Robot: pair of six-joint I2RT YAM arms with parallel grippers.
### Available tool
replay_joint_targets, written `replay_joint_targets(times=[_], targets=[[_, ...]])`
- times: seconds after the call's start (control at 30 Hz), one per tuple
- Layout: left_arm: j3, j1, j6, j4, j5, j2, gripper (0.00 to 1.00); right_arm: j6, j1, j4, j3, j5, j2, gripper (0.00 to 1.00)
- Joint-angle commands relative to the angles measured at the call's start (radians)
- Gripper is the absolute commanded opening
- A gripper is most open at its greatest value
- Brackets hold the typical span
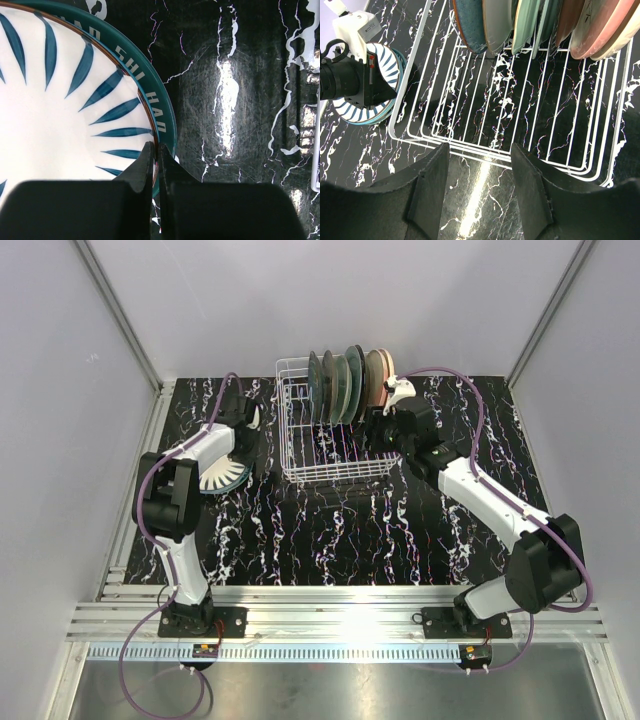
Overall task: Load the plates into the dish rack
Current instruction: Grab a plate with the left arm
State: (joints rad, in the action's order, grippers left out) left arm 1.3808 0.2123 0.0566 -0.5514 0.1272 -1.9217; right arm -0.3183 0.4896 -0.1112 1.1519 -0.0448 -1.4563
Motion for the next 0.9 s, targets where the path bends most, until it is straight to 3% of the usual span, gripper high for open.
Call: replay_joint_targets(times=[0.0, 0.43, 0.67, 0.87], targets=[[0.038, -0.002, 0.023, -0.016, 0.014, 0.039, 0.0, 0.012, -0.005, 0.001, 0.052, 0.002, 0.004, 0.6], [0.15, -0.004, 0.118, -0.09, -0.012, 0.147, 0.0, 0.004, -0.005, 0.005, 0.054, -0.113, 0.014, 0.59], [0.143, -0.007, 0.192, -0.078, -0.063, 0.19, 0.0, -0.065, 0.015, 0.183, -0.004, -0.25, 0.004, 0.6], [0.124, -0.04, 0.298, -0.042, -0.123, 0.239, 0.0, -0.062, 0.148, 0.359, -0.041, -0.19, -0.044, 0.6]])
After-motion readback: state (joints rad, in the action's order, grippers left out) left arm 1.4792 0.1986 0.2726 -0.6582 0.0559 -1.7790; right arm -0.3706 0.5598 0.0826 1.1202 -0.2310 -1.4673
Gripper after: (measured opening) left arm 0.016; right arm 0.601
